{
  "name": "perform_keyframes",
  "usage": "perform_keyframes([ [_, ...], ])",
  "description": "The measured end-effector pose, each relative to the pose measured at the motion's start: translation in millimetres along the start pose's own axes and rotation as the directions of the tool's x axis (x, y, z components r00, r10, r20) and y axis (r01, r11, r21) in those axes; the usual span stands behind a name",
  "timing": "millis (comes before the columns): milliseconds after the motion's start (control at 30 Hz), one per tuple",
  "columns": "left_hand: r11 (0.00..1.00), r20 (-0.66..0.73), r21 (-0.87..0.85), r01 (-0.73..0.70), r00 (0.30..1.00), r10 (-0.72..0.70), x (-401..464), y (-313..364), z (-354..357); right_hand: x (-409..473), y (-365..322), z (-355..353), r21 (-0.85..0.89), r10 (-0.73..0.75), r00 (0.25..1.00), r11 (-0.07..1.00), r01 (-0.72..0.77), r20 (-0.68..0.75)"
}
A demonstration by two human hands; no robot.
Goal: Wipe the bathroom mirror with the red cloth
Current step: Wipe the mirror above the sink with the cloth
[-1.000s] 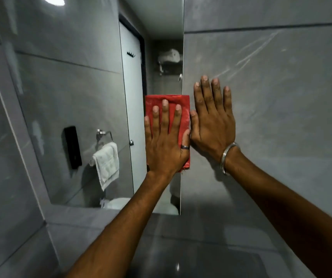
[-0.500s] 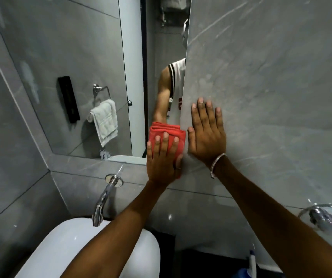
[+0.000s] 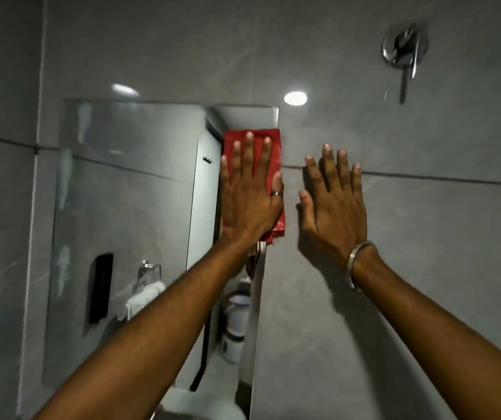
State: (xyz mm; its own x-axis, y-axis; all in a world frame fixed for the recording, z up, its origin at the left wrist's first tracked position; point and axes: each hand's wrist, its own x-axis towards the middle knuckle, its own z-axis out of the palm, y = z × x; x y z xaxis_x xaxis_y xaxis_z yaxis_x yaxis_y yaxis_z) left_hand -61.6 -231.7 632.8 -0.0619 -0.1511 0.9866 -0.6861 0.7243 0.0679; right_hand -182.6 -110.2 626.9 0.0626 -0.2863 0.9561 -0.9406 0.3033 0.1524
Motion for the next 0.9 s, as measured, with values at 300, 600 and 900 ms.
perform_keyframes([
  [300, 0.994, 0.025, -0.028, -0.102, 0.994, 0.103, 85, -15, -15, 99, 2, -16, 0.050, -0.078, 0.997, 0.996, 0.077, 0.014],
  [600, 0.995, 0.015, 0.035, -0.093, 0.996, 0.093, 88, -96, -26, 162, -31, -13, -0.017, -0.327, 0.943, 0.944, 0.329, 0.065],
  [900, 0.996, 0.015, 0.094, -0.002, 1.000, 0.001, 94, -202, -46, 230, -106, 9, -0.026, -0.474, 0.875, 0.878, 0.478, 0.100],
])
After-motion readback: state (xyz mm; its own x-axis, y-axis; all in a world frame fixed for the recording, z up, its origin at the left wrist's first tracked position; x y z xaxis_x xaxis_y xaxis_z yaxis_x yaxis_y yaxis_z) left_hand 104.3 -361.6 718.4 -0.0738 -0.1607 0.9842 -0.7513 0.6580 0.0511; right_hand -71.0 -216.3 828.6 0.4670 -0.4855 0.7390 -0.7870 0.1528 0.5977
